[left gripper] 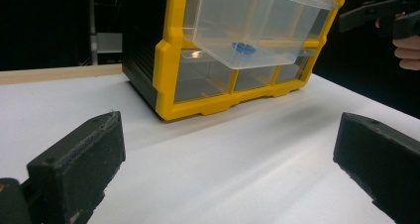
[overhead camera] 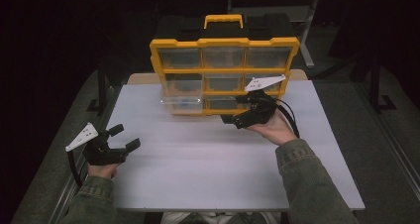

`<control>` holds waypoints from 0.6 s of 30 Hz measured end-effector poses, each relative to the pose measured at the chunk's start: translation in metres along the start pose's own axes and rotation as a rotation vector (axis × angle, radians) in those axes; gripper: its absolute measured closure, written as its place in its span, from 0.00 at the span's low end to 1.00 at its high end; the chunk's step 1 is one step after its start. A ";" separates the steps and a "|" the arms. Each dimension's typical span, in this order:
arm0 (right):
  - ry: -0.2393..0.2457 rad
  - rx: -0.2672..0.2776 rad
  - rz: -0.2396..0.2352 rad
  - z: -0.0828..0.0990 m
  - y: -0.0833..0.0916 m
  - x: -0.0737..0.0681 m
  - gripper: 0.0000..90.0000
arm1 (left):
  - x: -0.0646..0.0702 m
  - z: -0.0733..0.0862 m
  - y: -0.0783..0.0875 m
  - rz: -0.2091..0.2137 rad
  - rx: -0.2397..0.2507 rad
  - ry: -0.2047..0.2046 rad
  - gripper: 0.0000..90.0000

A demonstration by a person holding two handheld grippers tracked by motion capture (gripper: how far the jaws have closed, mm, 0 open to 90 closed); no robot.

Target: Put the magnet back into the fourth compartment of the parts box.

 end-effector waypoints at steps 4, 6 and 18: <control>-0.019 0.023 0.007 0.007 0.008 0.003 0.08 | 0.000 0.000 0.000 0.002 -0.004 -0.003 0.00; -0.027 0.030 0.008 0.012 0.010 0.004 0.08 | 0.001 0.000 0.000 0.001 -0.003 -0.003 0.00; -0.073 0.048 0.036 0.040 0.025 0.015 0.08 | 0.000 0.000 -0.001 0.002 -0.007 -0.004 0.00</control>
Point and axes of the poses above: each handheld gripper's, and its own axes: y roughly backward along the jaws, z roughly out of its underside, x roughly to its right, the point moved 2 cm from there along -y, roughly forward along the jaws, and after that the axes turned 5 degrees about x, right-handed, at the moved point
